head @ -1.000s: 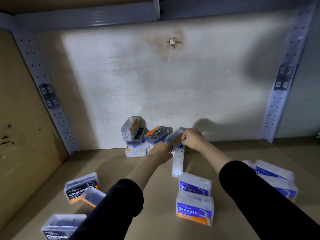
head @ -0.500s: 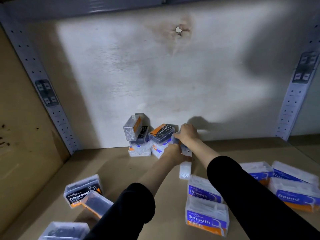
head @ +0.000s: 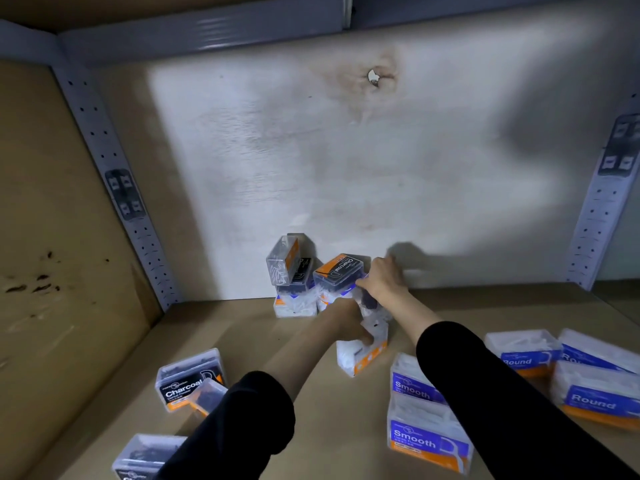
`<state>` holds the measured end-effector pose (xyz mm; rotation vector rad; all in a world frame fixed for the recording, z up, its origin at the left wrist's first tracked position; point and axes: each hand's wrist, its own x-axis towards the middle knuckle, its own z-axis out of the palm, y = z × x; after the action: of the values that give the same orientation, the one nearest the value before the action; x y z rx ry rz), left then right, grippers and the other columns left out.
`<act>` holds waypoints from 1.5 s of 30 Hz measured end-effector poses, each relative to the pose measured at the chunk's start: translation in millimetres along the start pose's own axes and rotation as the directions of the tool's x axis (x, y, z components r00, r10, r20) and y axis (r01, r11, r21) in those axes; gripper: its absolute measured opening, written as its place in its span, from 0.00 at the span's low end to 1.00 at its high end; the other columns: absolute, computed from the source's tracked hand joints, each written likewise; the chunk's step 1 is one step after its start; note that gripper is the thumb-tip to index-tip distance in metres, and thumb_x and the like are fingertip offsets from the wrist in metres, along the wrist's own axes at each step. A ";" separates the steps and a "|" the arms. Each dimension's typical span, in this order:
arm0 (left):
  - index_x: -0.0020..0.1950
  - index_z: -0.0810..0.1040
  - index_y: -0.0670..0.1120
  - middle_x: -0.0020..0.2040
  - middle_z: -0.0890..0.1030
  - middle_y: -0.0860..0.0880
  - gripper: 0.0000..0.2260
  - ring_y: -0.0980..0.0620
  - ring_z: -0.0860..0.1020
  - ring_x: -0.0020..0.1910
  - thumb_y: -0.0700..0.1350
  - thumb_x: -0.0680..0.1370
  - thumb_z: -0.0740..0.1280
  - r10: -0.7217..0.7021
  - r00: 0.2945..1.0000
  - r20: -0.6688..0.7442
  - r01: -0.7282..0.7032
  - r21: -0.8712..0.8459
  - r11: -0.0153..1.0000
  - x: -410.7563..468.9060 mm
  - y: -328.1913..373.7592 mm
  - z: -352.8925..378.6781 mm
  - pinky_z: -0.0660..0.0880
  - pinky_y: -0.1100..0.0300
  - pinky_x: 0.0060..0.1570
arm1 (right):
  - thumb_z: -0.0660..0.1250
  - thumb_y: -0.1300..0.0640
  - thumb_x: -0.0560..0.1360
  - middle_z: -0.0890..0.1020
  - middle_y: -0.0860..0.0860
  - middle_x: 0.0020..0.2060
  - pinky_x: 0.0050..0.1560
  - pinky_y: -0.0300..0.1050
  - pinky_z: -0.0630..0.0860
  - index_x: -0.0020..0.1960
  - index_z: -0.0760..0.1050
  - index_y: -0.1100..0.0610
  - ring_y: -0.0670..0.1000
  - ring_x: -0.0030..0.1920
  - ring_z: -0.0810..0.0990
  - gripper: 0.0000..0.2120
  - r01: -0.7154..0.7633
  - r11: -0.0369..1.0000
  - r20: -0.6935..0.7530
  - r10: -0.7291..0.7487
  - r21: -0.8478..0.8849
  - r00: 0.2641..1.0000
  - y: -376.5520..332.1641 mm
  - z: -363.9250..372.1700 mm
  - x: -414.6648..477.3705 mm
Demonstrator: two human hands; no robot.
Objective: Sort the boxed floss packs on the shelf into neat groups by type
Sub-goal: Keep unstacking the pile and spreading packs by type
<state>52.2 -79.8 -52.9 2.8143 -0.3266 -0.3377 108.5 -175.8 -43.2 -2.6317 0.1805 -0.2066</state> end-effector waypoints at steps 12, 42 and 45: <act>0.70 0.69 0.43 0.69 0.72 0.44 0.25 0.46 0.70 0.68 0.36 0.74 0.67 0.133 0.986 0.098 -0.150 0.198 0.969 -11.2 -19.6 -12.3 0.69 0.54 0.66 | 0.71 0.50 0.69 0.72 0.60 0.62 0.59 0.44 0.71 0.63 0.71 0.64 0.56 0.64 0.71 0.28 -0.054 0.995 0.008 0.053 0.083 0.999 5.4 -7.0 -0.9; 0.67 0.71 0.36 0.66 0.75 0.39 0.17 0.43 0.74 0.66 0.44 0.81 0.59 -0.383 0.924 -0.006 0.380 -0.093 0.920 -7.5 -9.0 -7.5 0.72 0.55 0.63 | 0.72 0.52 0.69 0.79 0.56 0.60 0.56 0.43 0.76 0.60 0.75 0.61 0.55 0.61 0.78 0.23 -0.158 0.973 0.020 0.157 0.171 0.987 12.6 -16.9 -10.0; 0.67 0.72 0.36 0.66 0.75 0.40 0.17 0.43 0.75 0.66 0.42 0.80 0.61 -0.406 0.913 0.050 0.408 -0.157 0.899 -6.3 -6.5 -12.7 0.72 0.55 0.62 | 0.74 0.49 0.67 0.79 0.56 0.60 0.56 0.42 0.76 0.60 0.75 0.61 0.54 0.60 0.78 0.26 -0.157 0.975 0.037 0.153 0.158 0.987 14.3 -17.9 -8.0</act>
<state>50.8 -69.0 -41.8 2.6970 0.2855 -0.4528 96.1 -195.2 -35.5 -2.4459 0.3454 -0.1290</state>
